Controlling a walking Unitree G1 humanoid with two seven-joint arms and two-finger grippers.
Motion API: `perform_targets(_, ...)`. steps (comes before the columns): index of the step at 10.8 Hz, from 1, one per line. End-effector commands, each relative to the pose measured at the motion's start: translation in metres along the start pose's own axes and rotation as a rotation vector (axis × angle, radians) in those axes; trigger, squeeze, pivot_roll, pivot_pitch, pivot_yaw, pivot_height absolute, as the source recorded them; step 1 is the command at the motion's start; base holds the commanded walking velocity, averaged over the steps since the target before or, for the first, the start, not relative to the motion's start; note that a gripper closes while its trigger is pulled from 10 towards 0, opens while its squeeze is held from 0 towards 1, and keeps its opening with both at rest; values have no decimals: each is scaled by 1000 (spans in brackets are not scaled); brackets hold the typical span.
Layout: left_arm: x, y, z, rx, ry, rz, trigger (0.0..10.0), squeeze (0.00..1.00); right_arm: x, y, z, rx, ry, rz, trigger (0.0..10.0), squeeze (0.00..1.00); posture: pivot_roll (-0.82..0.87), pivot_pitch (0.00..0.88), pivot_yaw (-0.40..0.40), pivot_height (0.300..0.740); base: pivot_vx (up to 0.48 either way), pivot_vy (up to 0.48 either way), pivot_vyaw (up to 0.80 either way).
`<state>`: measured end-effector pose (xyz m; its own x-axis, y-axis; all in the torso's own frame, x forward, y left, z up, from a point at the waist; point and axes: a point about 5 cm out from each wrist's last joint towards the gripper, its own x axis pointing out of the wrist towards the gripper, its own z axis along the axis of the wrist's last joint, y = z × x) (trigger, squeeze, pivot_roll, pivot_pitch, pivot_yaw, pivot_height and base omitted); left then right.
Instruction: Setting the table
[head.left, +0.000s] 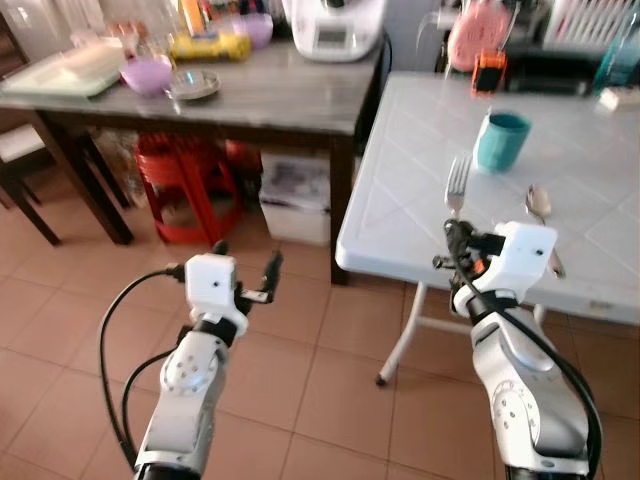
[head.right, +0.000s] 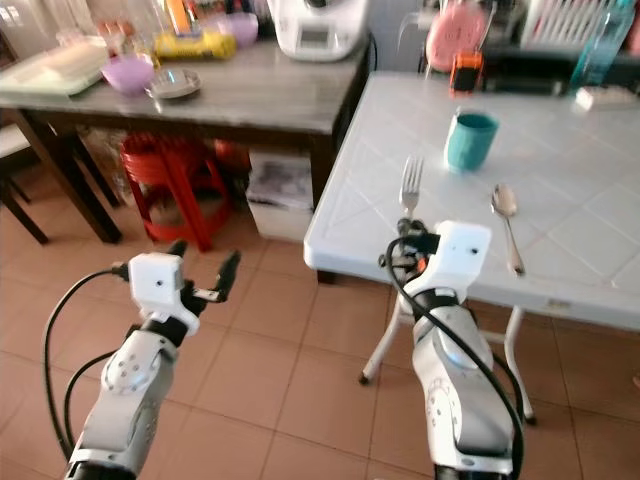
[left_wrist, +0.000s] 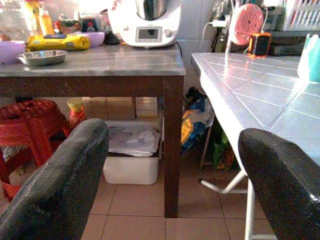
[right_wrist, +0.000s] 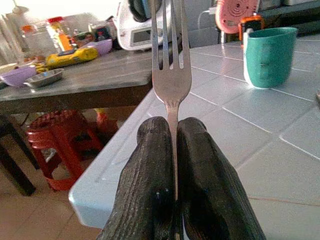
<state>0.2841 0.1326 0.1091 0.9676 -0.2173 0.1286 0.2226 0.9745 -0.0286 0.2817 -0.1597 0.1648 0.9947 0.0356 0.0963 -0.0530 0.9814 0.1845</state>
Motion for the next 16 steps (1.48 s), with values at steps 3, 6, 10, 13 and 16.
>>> perform_targets(3, 0, 2, 2, 10, -5, -3, 10000, 0, 0, -2, 1, -3, -7, -15, 10000, 0, -110, 66, 67, 740, 0, 0, -194)
perform_targets(6, 1, 0, 2, -38, 3, 9, 10000, 0, 1, -2, 1, -1, -5, -15, 10000, 0, -109, 65, 66, 740, 0, 0, -627)
perform_targets(10, 1, -4, -1, -68, 26, -12, 10000, 0, 1, -2, 1, -3, 0, -14, 10000, 0, -112, 67, 66, 740, 0, 0, -759)
perform_targets(13, 1, -3, -1, -63, 32, -15, 10000, 0, 2, -1, 0, -3, -1, -15, 10000, 0, -111, 68, 67, 740, 0, 207, -188)
perform_targets(16, 1, -4, -1, -59, 33, -23, 10000, 0, 2, -1, -1, 1, 2, -14, 10000, 0, -111, 67, 68, 740, 0, 360, 0)
